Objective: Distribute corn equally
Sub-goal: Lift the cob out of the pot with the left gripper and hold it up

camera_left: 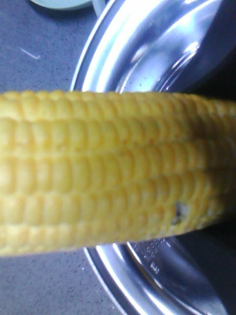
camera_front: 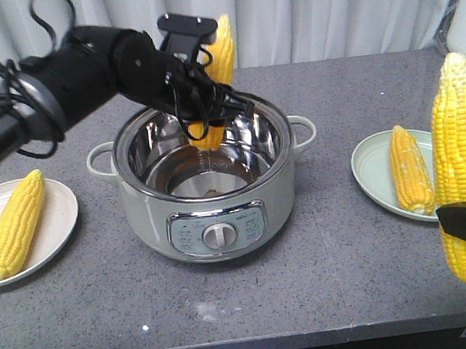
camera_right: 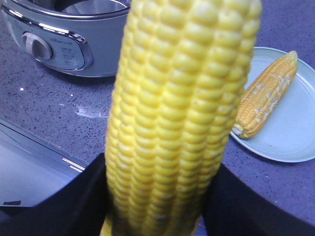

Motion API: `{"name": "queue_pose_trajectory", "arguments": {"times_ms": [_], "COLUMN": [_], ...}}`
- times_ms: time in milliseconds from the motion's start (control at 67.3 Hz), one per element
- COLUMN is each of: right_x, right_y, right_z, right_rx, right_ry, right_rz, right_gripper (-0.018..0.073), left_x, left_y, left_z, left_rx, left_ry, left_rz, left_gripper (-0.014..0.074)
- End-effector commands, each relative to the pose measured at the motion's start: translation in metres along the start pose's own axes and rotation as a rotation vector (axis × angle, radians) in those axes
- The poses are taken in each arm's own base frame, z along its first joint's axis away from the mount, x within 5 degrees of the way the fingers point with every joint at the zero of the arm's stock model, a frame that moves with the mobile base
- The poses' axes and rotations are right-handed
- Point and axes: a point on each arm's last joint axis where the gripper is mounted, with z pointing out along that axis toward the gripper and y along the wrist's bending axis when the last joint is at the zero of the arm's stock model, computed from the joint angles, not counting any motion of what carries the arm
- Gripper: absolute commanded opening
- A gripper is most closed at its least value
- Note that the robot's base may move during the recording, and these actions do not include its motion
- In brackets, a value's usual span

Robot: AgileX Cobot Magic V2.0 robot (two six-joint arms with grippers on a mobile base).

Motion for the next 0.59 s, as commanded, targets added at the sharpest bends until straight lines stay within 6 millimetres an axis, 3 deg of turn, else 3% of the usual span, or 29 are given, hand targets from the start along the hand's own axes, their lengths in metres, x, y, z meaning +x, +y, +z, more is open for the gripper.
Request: {"name": "queue_pose_trajectory", "arguments": {"times_ms": [0,253,401,580], "right_x": [-0.01,-0.01,-0.01,-0.01], "right_y": [-0.002,-0.002,-0.002,-0.002], "right_z": [-0.008,-0.008,-0.008,-0.008], "right_rx": [0.015,0.015,0.015,0.015], "right_ry": [-0.093,-0.093,-0.093,-0.093], "right_rz": [-0.012,-0.012,-0.012,-0.012], "right_gripper": [0.0183,0.0183,0.0183,0.0183], "left_x": [-0.03,-0.033,-0.015,0.018], "left_y": [-0.006,-0.009,-0.01,-0.009], "left_z": [-0.059,-0.115,-0.15,-0.18], "left_rx": [0.012,0.009,0.003,-0.005], "left_ry": [-0.184,-0.283,-0.381,-0.454], "left_rz": [0.004,0.045,0.048,0.046], "left_gripper": [0.0263,0.0263,0.0263,0.0263]}}
